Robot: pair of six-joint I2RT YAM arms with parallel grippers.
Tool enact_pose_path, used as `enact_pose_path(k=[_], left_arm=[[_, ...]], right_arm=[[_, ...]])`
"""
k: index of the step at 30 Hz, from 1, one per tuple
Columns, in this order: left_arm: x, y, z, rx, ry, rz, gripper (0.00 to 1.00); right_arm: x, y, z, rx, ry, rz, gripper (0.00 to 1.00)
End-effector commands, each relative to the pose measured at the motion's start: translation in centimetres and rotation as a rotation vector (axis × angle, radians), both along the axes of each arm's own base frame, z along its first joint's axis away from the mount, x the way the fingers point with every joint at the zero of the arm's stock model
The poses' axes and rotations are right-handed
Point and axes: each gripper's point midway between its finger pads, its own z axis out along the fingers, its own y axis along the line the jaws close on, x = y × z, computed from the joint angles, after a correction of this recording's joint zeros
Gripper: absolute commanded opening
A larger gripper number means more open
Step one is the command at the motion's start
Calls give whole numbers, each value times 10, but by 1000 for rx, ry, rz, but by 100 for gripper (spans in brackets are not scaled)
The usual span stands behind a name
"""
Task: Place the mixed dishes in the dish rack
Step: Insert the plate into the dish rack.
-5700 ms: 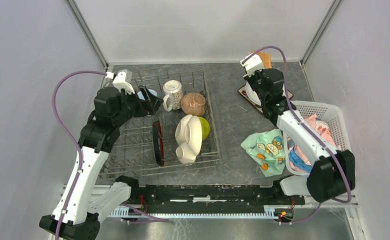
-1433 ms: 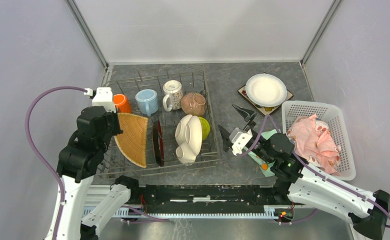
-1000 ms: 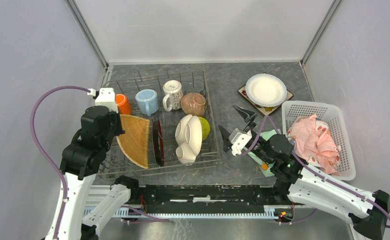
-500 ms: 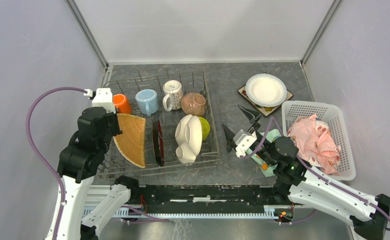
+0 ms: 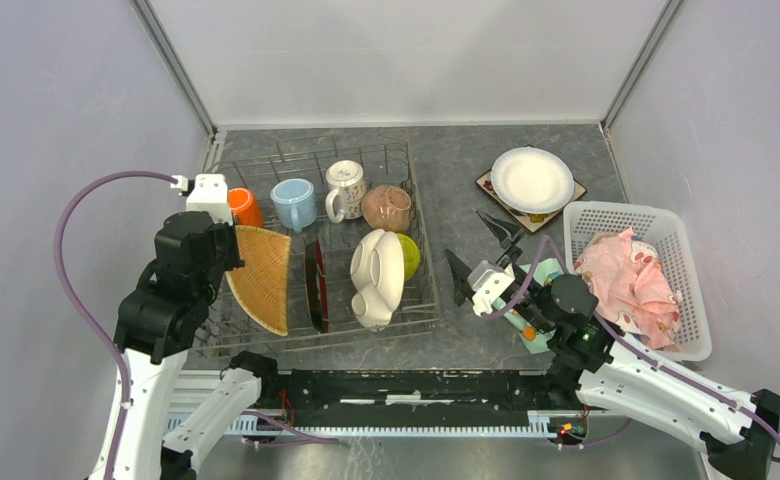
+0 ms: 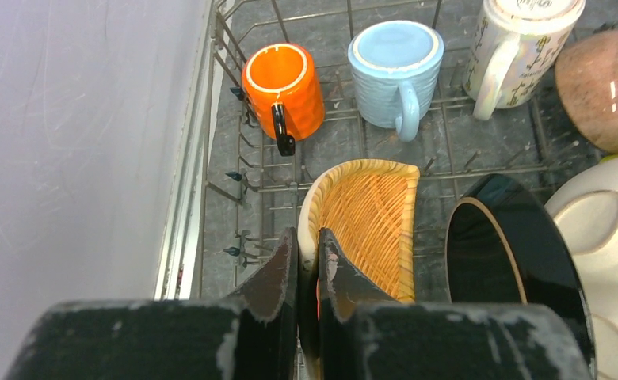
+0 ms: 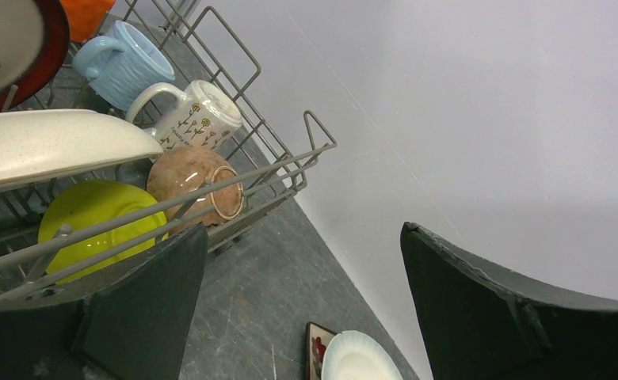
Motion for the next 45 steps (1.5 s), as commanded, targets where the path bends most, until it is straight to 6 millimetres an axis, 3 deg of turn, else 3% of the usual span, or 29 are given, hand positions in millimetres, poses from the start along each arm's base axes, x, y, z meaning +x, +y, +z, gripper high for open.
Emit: enact_pose_path(k=[1, 17, 26, 31, 37, 45], left_arm=[[10, -3, 11, 64, -60, -62, 2], [12, -10, -1, 72, -41, -109, 2], [12, -31, -11, 20, -37, -212, 12], [11, -47, -7, -60, -51, -270, 23], [8, -68, -3, -179, -73, -328, 26], [1, -72, -3, -228, -83, -339, 31]], right_arm=[[1, -5, 8, 29, -20, -19, 98], [2, -6, 4, 21, -25, -28, 98], [2, -7, 4, 21, -28, -32, 98], [1, -9, 4, 24, -32, -36, 98], [0, -10, 5, 24, -34, -36, 98], [-1, -12, 6, 28, -38, -38, 98]])
